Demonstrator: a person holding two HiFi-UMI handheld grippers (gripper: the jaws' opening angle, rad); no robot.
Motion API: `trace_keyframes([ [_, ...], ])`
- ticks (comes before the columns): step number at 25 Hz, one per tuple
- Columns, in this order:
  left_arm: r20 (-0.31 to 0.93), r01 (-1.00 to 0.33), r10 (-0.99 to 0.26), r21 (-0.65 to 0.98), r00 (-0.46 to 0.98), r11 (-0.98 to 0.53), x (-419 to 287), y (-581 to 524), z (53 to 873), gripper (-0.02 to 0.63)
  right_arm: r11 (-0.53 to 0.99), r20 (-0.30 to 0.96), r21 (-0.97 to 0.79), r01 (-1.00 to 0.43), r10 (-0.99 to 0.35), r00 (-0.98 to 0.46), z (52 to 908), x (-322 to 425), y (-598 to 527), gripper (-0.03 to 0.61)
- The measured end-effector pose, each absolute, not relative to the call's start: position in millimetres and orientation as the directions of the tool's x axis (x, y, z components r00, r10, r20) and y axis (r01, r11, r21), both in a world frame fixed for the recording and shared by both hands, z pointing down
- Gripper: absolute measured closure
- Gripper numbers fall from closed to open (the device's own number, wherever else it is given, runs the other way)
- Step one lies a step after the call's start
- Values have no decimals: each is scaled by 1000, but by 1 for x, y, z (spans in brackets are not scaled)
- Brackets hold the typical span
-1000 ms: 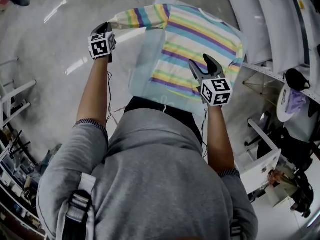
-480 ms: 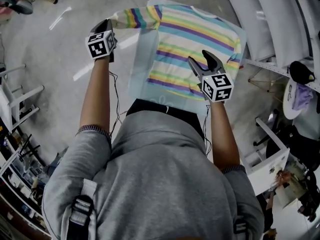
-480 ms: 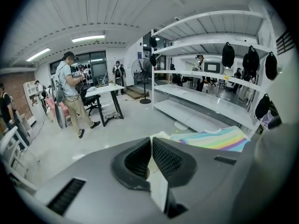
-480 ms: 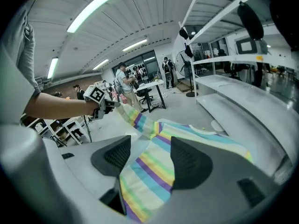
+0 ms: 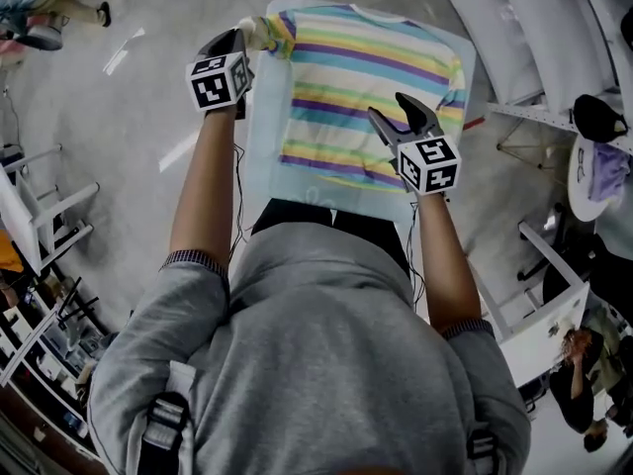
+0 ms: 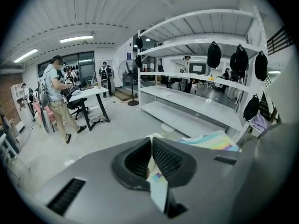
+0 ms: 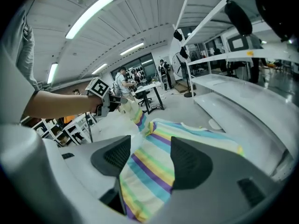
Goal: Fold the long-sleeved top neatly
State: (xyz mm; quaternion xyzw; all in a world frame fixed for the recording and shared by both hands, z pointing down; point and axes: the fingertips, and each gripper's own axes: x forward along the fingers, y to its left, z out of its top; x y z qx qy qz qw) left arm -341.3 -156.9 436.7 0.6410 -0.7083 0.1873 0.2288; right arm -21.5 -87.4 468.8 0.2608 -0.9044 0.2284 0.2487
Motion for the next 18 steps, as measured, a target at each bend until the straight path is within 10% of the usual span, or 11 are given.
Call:
trace_keyframes([
  [18,597,-986,-785,79,167,-149,-140,-233,470,588,685,577,-337,-646,-392,-717,499,61,-94,296],
])
